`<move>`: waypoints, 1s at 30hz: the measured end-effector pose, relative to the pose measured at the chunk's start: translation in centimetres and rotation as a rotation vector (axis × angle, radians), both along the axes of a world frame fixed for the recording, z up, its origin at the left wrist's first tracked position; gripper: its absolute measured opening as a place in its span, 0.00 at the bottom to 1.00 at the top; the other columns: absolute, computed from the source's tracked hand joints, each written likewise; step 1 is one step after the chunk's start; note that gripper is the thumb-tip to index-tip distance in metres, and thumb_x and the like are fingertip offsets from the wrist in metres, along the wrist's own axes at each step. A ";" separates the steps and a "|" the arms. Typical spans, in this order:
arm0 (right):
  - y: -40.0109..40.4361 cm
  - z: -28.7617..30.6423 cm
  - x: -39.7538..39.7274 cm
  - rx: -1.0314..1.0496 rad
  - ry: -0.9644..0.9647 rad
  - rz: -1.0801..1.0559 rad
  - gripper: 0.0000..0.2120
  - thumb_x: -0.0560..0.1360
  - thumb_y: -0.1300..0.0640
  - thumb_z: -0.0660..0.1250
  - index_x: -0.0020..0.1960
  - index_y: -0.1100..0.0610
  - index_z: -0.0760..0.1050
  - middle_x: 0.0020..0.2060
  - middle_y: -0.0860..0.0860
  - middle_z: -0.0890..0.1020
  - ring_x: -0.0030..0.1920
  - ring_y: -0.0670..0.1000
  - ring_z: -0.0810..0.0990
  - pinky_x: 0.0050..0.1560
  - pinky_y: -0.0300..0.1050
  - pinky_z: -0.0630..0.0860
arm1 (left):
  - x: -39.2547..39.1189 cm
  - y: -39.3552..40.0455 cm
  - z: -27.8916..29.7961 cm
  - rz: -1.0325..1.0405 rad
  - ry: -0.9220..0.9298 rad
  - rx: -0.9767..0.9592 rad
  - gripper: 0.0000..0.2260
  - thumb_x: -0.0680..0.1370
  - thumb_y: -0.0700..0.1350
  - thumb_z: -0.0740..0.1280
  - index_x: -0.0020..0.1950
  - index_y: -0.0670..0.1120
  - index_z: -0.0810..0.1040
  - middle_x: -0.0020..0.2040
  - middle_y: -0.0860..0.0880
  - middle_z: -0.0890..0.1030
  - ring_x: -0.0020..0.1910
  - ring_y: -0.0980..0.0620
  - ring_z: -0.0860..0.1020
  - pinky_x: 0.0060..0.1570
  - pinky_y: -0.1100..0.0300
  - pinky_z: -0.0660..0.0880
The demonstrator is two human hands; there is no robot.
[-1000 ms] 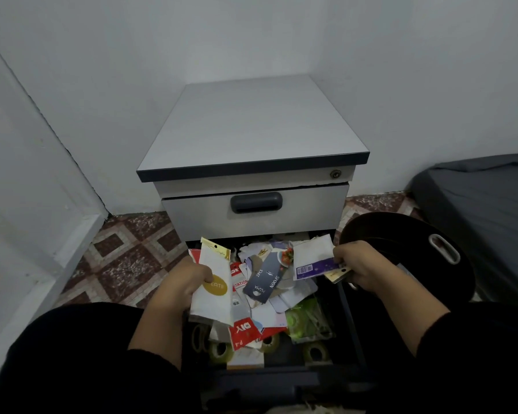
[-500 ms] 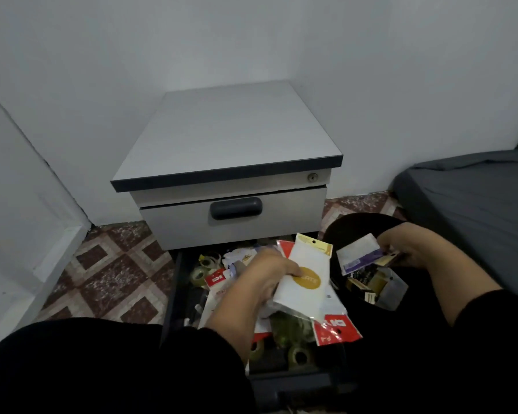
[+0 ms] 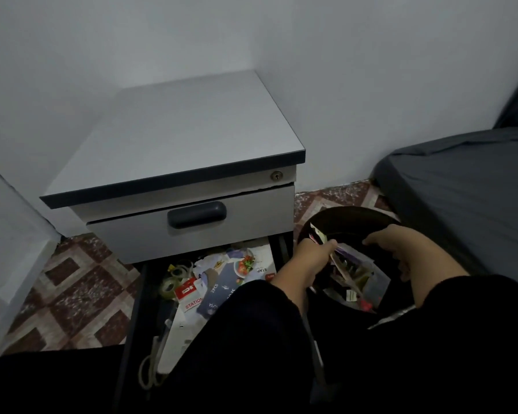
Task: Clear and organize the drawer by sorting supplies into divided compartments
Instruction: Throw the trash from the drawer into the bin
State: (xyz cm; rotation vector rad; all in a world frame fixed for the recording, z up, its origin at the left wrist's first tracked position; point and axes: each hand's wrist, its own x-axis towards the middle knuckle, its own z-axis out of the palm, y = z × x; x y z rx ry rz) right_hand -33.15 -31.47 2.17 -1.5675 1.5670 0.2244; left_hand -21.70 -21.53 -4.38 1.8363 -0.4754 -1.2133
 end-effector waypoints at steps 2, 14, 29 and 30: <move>0.2 -0.1 0.2 0.024 0.033 0.028 0.26 0.79 0.53 0.64 0.71 0.64 0.63 0.62 0.62 0.71 0.64 0.63 0.70 0.59 0.55 0.70 | 0.7 0.2 -0.5 -0.020 -0.004 -0.001 0.25 0.79 0.50 0.64 0.72 0.39 0.64 0.66 0.38 0.72 0.63 0.41 0.74 0.61 0.52 0.72; 5.9 -2.5 6.1 -0.189 -0.110 0.261 0.12 0.78 0.60 0.63 0.59 0.65 0.76 0.49 0.59 0.80 0.49 0.59 0.80 0.48 0.50 0.78 | 9.4 11.4 -3.8 0.209 -0.496 0.005 0.12 0.77 0.37 0.61 0.55 0.46 0.79 0.53 0.43 0.81 0.52 0.41 0.78 0.55 0.53 0.75; 14.9 -11.3 10.6 -0.146 -0.183 0.517 0.23 0.77 0.54 0.65 0.69 0.59 0.65 0.63 0.58 0.74 0.62 0.58 0.74 0.57 0.47 0.74 | 9.7 17.8 -7.7 -0.194 -0.900 0.307 0.16 0.75 0.50 0.68 0.63 0.52 0.75 0.63 0.44 0.70 0.62 0.42 0.70 0.61 0.55 0.69; 15.0 -11.4 10.6 -0.138 -0.197 0.499 0.23 0.77 0.54 0.66 0.69 0.59 0.65 0.63 0.58 0.74 0.61 0.57 0.74 0.56 0.47 0.74 | 9.6 17.9 -7.7 -0.160 -0.893 0.289 0.14 0.76 0.48 0.68 0.61 0.51 0.76 0.63 0.44 0.70 0.62 0.43 0.70 0.61 0.55 0.69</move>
